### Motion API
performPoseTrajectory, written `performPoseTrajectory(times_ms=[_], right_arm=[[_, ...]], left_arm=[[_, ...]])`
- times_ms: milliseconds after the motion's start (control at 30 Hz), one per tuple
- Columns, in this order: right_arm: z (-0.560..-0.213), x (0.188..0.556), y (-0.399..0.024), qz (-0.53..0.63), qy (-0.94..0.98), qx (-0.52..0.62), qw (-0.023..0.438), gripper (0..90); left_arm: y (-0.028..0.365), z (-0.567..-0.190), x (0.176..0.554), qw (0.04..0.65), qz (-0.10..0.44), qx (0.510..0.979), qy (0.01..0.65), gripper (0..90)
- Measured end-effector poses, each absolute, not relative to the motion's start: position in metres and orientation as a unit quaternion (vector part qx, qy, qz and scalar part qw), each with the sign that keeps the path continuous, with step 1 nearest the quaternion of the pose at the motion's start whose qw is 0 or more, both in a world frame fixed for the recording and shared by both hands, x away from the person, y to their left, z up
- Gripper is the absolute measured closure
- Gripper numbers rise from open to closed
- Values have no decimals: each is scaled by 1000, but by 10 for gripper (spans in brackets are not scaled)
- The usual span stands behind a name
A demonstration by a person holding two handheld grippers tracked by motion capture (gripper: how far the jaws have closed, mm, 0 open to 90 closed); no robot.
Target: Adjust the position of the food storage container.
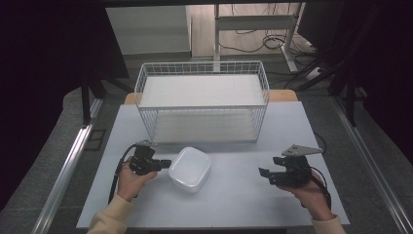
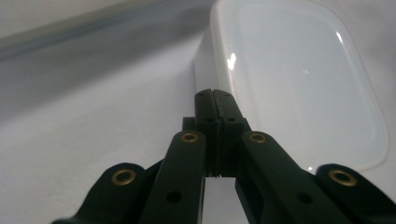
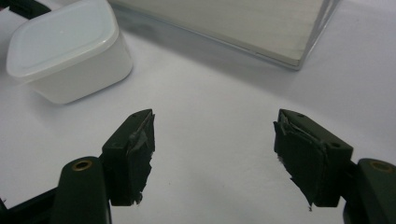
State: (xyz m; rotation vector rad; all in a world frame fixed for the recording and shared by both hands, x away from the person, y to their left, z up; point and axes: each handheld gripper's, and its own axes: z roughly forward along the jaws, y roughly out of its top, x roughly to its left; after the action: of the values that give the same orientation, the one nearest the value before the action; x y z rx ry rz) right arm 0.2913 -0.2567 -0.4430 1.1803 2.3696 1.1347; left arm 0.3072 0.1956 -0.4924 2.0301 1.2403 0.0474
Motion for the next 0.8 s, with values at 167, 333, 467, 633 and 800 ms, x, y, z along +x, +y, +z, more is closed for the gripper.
performPoseTrajectory(times_ms=[167,333,467,633,800], right_arm=[[-442,292,-260,389,813,413,133,288],[-444,292,-259,384,814,414,136,288],[-444,292,-259,384,814,413,136,287],[-444,292,-259,383,814,415,137,287],[-445,292,-259,382,814,415,138,288]], left_arm=[[193,-492,304,374,5,797,474,900],[184,-492,299,369,-6,805,463,900],[179,-491,293,367,-10,812,453,900],[170,-490,288,375,-20,815,441,900],[162,-490,288,378,-21,814,440,899]])
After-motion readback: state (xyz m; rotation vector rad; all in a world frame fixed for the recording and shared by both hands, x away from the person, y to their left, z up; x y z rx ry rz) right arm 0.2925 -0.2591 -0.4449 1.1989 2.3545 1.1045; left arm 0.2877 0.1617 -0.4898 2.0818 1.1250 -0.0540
